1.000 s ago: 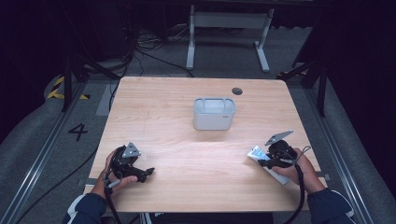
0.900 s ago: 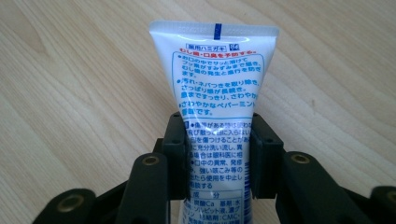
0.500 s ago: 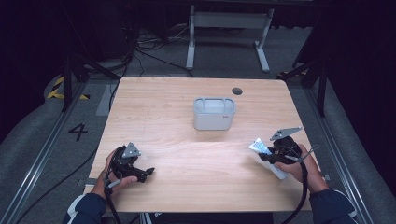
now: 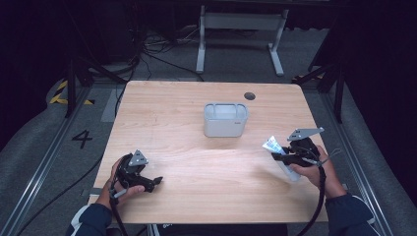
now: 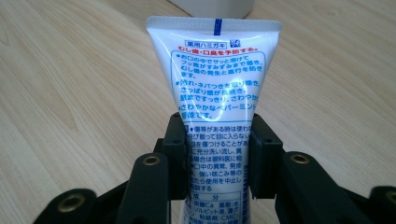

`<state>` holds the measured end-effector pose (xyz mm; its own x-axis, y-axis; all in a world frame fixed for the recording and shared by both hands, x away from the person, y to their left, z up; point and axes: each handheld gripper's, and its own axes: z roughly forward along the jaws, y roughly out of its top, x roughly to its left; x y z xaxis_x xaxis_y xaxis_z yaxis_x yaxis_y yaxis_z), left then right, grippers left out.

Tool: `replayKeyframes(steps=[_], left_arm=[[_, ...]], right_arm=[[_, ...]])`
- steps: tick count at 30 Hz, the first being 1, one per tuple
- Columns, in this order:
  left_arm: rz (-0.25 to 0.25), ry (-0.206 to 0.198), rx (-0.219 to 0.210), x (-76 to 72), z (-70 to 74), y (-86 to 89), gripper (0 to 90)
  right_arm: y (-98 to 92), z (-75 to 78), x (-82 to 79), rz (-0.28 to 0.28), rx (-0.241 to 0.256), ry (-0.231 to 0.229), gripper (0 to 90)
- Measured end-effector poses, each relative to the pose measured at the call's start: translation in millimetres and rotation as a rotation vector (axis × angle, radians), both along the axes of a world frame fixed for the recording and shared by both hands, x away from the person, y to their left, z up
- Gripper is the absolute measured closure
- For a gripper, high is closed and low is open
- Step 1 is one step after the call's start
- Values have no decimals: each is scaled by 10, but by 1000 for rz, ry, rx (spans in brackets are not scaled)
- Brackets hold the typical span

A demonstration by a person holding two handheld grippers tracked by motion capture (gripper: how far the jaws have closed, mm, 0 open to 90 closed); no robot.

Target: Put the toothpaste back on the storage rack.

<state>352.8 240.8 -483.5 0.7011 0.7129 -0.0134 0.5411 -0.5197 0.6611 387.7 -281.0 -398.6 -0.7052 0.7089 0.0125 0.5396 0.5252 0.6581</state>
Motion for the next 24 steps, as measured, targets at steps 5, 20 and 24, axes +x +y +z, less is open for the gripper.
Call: replayKeyframes(steps=[5,20,24], left_arm=[[0,0,0,0,0,0,4],[0,0,0,0,0,0,4],[0,0,0,1,0,0,4]], right_arm=[[38,73,23,6,15,-24,665],[215,350,235,43,50,-135,665],[275,489,279,56,68,-171,665]])
